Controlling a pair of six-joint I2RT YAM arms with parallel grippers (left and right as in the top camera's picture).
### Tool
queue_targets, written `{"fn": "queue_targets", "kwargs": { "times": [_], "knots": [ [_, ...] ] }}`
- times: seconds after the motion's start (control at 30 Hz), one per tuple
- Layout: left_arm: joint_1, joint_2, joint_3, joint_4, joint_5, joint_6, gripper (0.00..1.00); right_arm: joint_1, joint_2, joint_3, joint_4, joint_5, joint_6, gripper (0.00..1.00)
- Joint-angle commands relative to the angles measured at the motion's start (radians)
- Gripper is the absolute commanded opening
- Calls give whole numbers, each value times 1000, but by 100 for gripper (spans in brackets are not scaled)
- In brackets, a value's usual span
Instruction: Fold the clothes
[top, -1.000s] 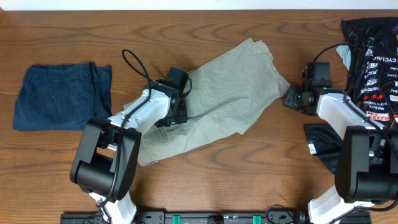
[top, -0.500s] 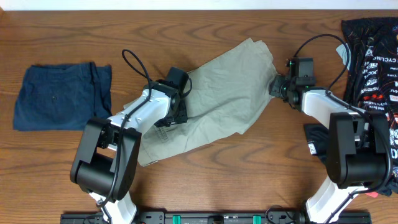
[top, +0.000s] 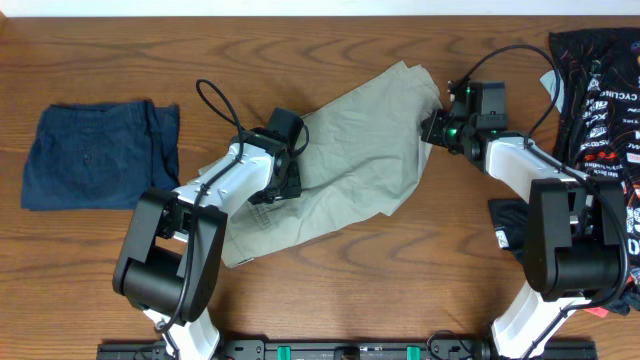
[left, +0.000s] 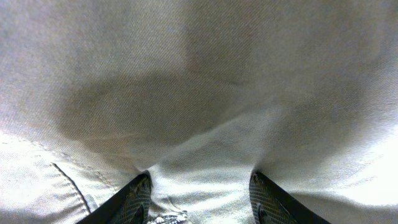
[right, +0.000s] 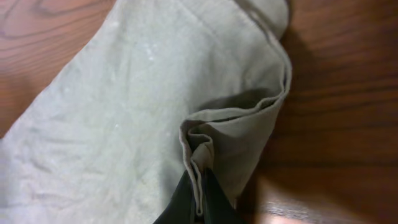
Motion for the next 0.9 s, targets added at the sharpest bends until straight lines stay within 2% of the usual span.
{"fn": "queue_targets", "kwargs": {
  "times": [0.0,0.2,0.3,0.33,0.37,0.43,0.53,0.63,0.73,0.87],
  "knots": [
    [-1,52,-8,7,0,16,53,10,-23,21,23,-114,0,1],
    [-1,52,-8,7,0,16,53,30,-66,75,240,-500,2,1],
    [-1,52,-8,7,0,16,53,57,-66,93,276,-602,0,1],
    [-1,52,-8,7,0,16,53,65,-66,93,265,-601,0,10],
    [-1,52,-8,7,0,16,53,71,-66,93,251,-600,-7,23],
    [-1,52,-8,6,0,16,53,80,-66,93,193,-578,-55,29],
    [-1,52,-8,6,0,16,53,76,-66,93,82,-489,-79,49],
    [-1,52,-8,6,0,16,53,46,-66,93,-28,-388,-81,50],
    [-1,52,-8,6,0,16,53,-8,-66,93,-130,-286,-81,41],
    [-1,52,-8,6,0,16,53,-78,-66,93,-275,-76,-81,35]
  ]
}}
